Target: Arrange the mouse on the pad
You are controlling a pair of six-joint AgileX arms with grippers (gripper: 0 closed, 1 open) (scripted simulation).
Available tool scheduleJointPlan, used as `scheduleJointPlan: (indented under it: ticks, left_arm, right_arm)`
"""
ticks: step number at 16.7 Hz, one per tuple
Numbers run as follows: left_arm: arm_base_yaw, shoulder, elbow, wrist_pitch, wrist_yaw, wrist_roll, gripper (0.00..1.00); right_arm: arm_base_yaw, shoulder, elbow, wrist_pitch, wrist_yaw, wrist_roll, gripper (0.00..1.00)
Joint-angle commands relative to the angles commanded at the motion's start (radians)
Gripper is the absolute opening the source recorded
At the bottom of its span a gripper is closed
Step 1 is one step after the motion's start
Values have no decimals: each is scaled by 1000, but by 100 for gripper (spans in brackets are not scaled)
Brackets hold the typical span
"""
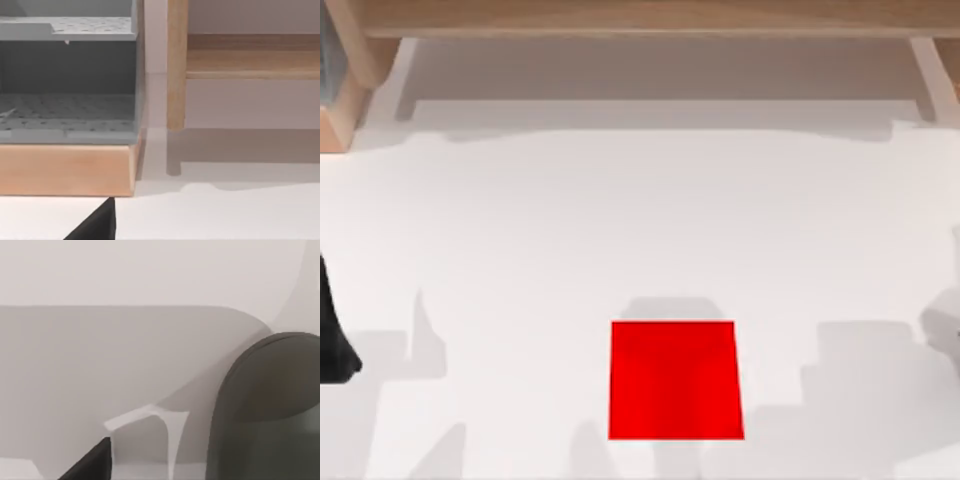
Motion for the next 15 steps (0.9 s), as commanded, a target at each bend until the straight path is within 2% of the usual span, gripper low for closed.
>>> scheduleJointPlan:
  ticks: [6,14,15]
  left_arm:
    - [0,0,0,0,0,0,100]
    - [0,0,0,0,0,0,100]
    - [0,0,0,0,0,0,100]
  right_arm:
    - [0,0,0,0,0,0,2]
    - [0,0,0,0,0,0,0]
    - [2,-53,25,-49,8,-1,0]
